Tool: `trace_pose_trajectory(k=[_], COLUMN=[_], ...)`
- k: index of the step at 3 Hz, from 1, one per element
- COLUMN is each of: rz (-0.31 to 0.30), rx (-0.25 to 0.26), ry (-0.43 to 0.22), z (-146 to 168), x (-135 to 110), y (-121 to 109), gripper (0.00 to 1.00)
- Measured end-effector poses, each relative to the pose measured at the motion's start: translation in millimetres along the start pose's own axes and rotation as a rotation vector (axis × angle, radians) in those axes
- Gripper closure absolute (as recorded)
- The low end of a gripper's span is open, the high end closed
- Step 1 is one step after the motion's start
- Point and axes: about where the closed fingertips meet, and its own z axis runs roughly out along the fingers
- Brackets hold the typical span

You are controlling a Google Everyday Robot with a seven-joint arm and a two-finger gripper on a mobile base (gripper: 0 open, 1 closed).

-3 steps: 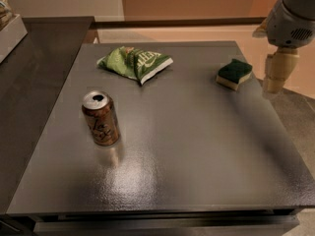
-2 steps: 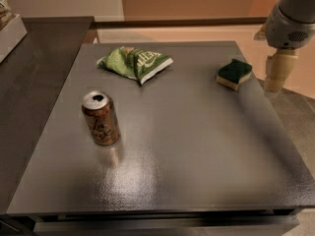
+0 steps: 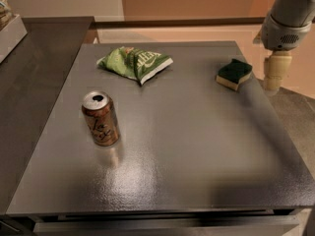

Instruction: Move sponge near orange can

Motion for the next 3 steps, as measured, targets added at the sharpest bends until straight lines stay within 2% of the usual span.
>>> trace_pose_trajectory(k=[2, 3], rz=[-0.01, -0.033], rx=[-0.045, -0.061], ry=[0.02, -0.012], z=[34.9, 44.3], x=[9.9, -1.3], y=[-18.7, -26.2], gripper=[0.0, 0.0])
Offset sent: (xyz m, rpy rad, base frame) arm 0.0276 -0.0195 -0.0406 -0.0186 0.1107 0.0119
